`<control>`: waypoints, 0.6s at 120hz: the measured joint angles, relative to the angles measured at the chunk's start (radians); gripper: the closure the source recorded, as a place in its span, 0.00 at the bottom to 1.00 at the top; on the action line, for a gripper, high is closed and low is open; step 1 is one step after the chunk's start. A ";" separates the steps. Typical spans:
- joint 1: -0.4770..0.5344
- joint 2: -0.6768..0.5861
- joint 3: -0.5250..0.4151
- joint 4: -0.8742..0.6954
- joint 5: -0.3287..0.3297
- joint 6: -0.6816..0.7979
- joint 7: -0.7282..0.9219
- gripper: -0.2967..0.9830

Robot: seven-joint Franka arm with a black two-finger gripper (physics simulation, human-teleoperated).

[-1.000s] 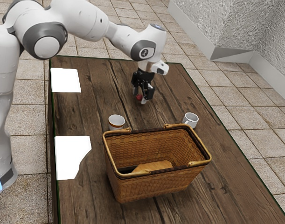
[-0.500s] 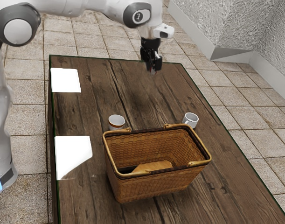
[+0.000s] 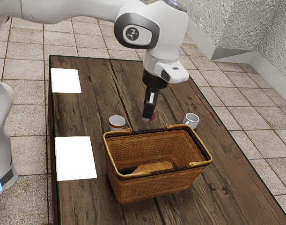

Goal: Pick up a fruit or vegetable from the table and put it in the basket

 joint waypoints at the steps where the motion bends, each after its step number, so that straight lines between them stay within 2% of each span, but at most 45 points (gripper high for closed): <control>1: 0.000 0.000 -0.012 0.000 -0.001 0.000 -0.002 0.65; 14: 0.001 0.005 -0.124 0.002 -0.013 0.001 -0.028 0.65; 34: 0.016 0.077 -0.152 0.008 -0.013 0.031 -0.063 0.65; 44: 0.017 0.104 -0.151 0.012 -0.014 0.062 -0.076 0.47; 51: 0.016 0.110 -0.145 0.015 -0.013 0.078 -0.083 0.39; 59: -0.009 0.126 -0.074 0.016 -0.013 0.082 -0.091 0.33; 67: 0.043 0.150 -0.025 0.074 -0.017 0.059 -0.077 0.29; 70: 0.067 0.158 -0.014 0.116 -0.039 0.048 -0.049 0.28; 72: 0.075 0.163 0.002 0.138 -0.075 0.035 -0.026 0.28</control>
